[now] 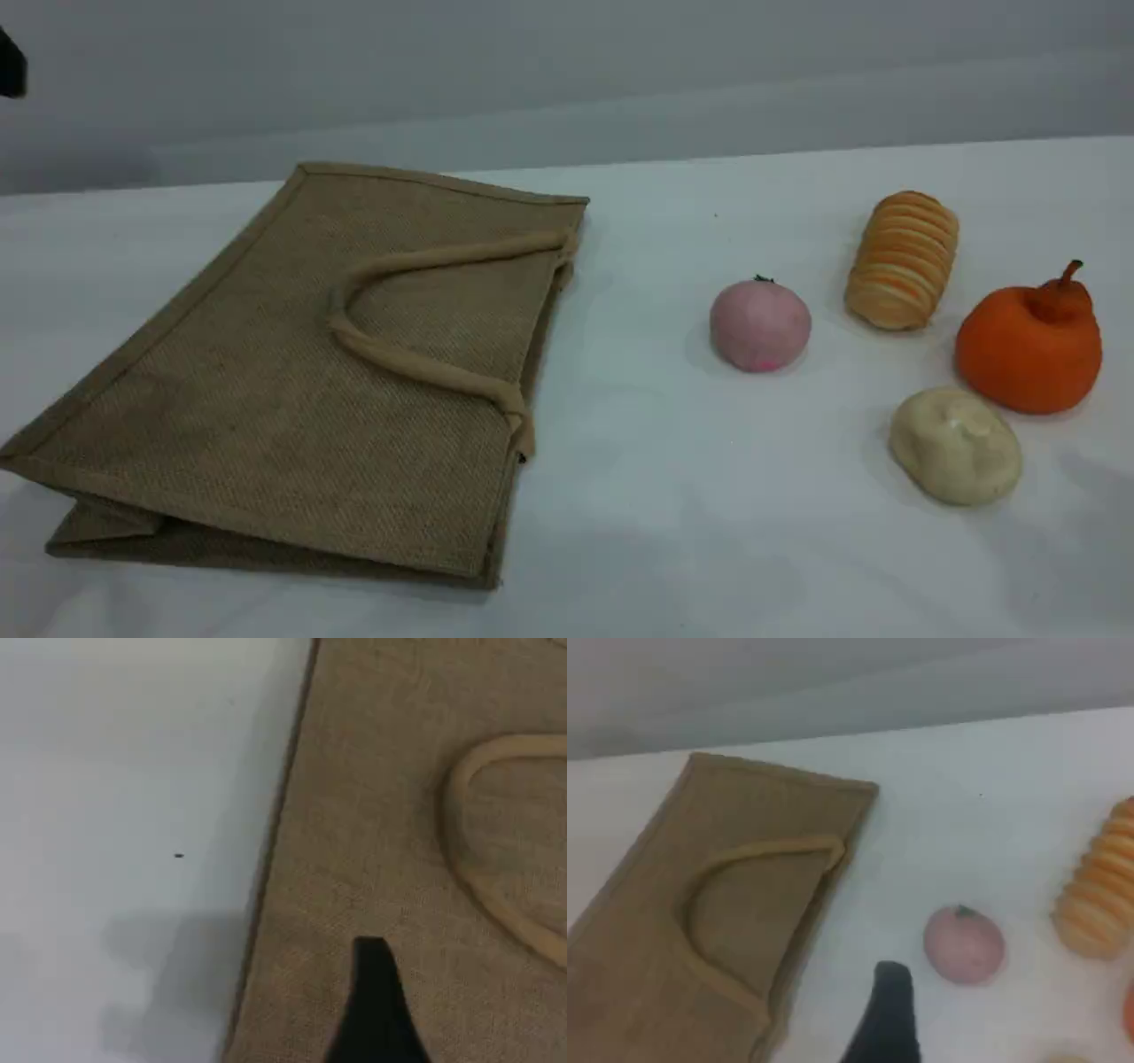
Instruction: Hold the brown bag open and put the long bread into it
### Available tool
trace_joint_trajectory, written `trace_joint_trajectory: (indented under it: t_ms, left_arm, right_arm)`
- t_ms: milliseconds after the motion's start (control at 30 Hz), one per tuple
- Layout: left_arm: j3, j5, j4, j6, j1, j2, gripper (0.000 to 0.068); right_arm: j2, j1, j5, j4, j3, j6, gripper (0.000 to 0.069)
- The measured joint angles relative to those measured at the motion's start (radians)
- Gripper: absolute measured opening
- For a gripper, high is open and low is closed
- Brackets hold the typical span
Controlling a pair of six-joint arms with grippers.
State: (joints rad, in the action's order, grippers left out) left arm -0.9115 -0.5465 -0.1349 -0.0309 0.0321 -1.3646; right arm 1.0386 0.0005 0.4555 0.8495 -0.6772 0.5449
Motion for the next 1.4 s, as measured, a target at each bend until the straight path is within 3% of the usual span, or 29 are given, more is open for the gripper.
trace_joint_trajectory:
  t_ms: [100, 267, 433, 767, 1267, 1400]
  left_arm:
    - [0.000, 0.026, -0.005, 0.000, 0.001, -0.061, 0.0461]
    - [-0.037, 0.075, -0.085, 0.041, 0.015, -0.193, 0.0461]
    - [-0.134, 0.075, -0.115, 0.078, 0.058, -0.347, 0.0461]
    - [-0.370, 0.004, -0.187, 0.106, 0.091, -0.607, 0.0461]
    - [-0.499, -0.056, -0.209, 0.104, 0.120, -0.825, 0.0461]
    - [-0.499, -0.025, -0.210, 0.104, 0.131, -0.848, 0.0461]
  right_arm:
    - [0.054, 0.000, -0.014, 0.061, 0.000, 0.058, 0.0585]
    - [0.144, 0.000, -0.019, 0.201, 0.000, 0.187, 0.0585]
    - [0.210, 0.000, -0.019, 0.348, 0.000, 0.324, 0.0585]
    - [0.253, 0.000, -0.019, 0.550, 0.000, 0.501, 0.0585]
    - [0.253, 0.000, -0.022, 0.591, 0.000, 0.515, 0.0585]
    - [0.253, 0.000, -0.021, 0.591, 0.000, 0.522, 0.0585]
